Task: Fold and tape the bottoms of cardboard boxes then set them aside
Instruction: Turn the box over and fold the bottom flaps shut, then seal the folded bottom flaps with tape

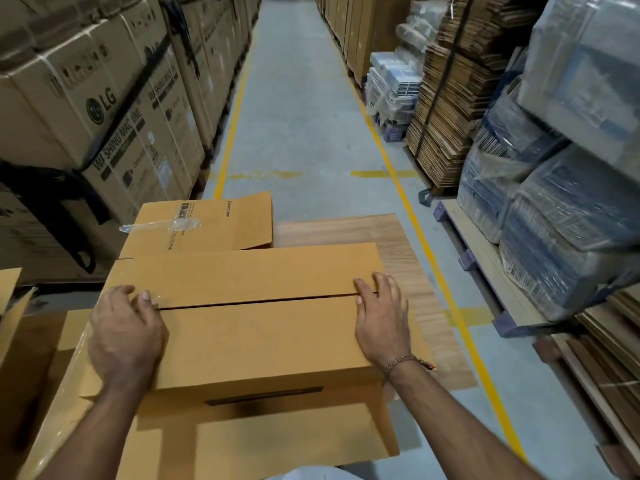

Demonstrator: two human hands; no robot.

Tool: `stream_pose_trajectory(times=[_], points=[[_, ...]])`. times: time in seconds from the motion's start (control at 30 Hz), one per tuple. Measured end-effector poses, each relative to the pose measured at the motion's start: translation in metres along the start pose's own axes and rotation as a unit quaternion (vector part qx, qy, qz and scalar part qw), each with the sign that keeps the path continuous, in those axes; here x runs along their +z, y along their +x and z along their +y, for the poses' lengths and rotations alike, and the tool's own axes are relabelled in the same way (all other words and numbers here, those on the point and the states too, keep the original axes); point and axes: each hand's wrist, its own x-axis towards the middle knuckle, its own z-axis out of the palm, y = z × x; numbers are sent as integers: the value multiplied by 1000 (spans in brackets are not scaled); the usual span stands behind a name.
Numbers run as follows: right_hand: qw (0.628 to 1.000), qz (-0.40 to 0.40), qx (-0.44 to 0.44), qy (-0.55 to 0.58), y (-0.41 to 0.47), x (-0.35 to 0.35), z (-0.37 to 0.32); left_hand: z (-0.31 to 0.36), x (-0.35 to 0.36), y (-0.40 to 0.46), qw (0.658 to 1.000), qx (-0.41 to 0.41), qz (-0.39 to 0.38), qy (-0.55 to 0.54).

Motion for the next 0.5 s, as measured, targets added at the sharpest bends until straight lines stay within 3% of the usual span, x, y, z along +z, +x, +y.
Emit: stream_pose_trajectory(times=[0.23,0.5], points=[[997,-10,-30,64,11,-16,7,2,-3,-1,1000,-20,7,2],[983,-134,-126,-13,54,-42,18,10,-9,-3,1000,-31,6,0]])
